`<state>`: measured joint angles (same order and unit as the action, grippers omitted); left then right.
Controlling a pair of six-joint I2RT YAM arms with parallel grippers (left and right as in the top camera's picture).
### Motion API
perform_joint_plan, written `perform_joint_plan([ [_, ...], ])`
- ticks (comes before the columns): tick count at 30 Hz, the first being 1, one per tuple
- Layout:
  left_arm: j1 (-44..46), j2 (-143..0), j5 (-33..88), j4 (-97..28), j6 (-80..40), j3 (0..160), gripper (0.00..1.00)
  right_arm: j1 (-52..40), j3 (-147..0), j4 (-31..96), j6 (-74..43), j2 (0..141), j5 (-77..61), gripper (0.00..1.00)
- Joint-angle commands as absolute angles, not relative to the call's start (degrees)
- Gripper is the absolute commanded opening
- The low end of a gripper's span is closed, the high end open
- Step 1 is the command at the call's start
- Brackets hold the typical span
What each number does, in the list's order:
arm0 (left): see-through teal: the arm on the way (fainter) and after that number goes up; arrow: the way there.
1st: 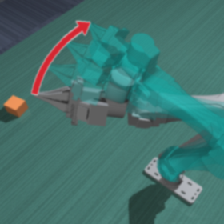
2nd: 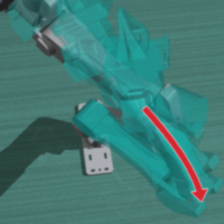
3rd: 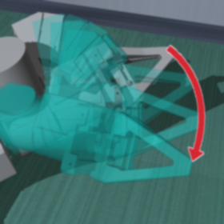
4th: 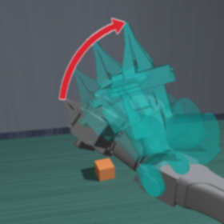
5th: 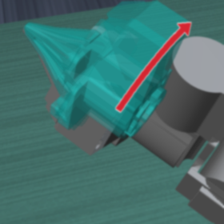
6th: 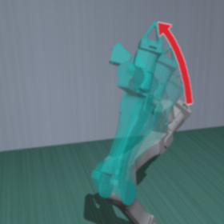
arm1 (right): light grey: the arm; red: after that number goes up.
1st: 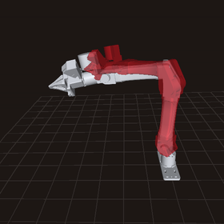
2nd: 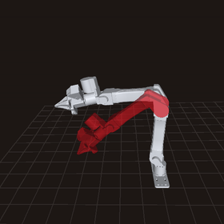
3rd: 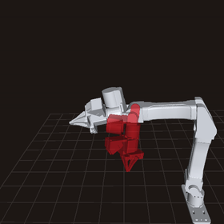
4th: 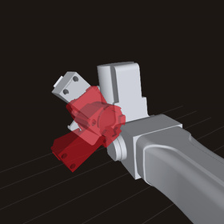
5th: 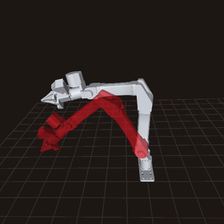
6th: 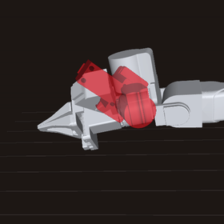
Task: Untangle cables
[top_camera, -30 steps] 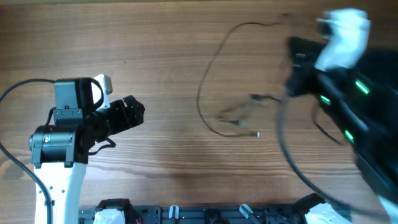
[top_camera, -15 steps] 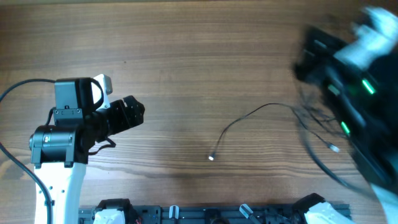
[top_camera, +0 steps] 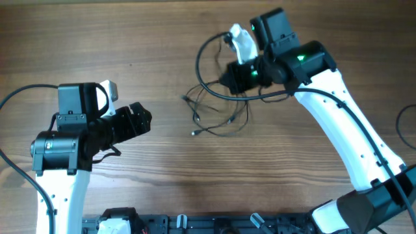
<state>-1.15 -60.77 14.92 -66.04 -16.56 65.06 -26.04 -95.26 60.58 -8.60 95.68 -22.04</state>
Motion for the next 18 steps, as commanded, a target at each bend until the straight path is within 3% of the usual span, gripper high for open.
perform_joint_plan([
  [1,-1.3,-60.8,15.4,-66.0,-15.1,64.9,0.9,-25.7,-96.1,65.4,-10.5,94.0,5.2,0.04],
  [18,-1.3,-60.8,15.4,-66.2,-15.1,64.9,0.9,-25.5,-96.1,57.0,-15.3,74.3,26.8,0.04],
])
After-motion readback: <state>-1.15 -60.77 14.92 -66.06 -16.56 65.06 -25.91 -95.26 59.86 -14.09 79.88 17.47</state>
